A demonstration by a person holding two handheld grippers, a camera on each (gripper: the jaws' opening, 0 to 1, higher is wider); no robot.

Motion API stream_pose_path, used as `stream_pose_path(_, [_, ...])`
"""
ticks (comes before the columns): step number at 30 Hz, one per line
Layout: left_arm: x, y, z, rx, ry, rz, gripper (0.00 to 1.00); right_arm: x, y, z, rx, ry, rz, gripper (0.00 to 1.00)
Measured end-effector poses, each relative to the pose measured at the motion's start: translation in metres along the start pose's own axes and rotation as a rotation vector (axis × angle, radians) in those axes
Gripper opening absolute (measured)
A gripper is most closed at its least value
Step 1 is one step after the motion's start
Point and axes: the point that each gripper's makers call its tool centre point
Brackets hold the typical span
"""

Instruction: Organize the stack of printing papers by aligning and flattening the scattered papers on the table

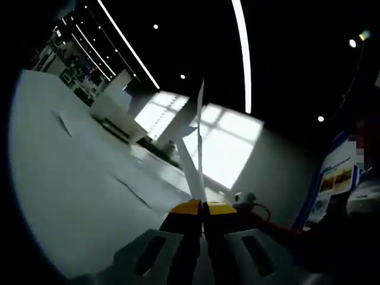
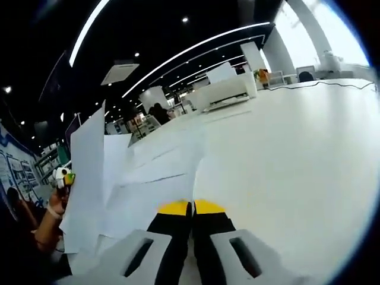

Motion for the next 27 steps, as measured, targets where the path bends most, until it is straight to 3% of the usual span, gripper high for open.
stream_pose_path(12, [0.002,-0.001,-0.002,-0.003,-0.001,0.001,0.06,-0.014,0.016,-0.009,0.03,-0.051,-0.061,0.0])
stream_pose_path(21, [0.003,-0.002,-0.005,-0.005,0.0,0.001,0.06,-0.038,0.037,-0.019,0.072,-0.033,-0.162,0.0])
stream_pose_path(27, [0.002,-0.001,-0.002,-0.011,0.005,0.0,0.06,-0.056,0.055,-0.02,0.11,0.023,-0.222,0.0])
Point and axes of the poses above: the point that each gripper's makers call its tool centre point, and the gripper's own axes: y roughly backward along the fingers, z roughly to its left, x roughly out of its underside, and after that the axes turned 6 degrees about x, right-handed
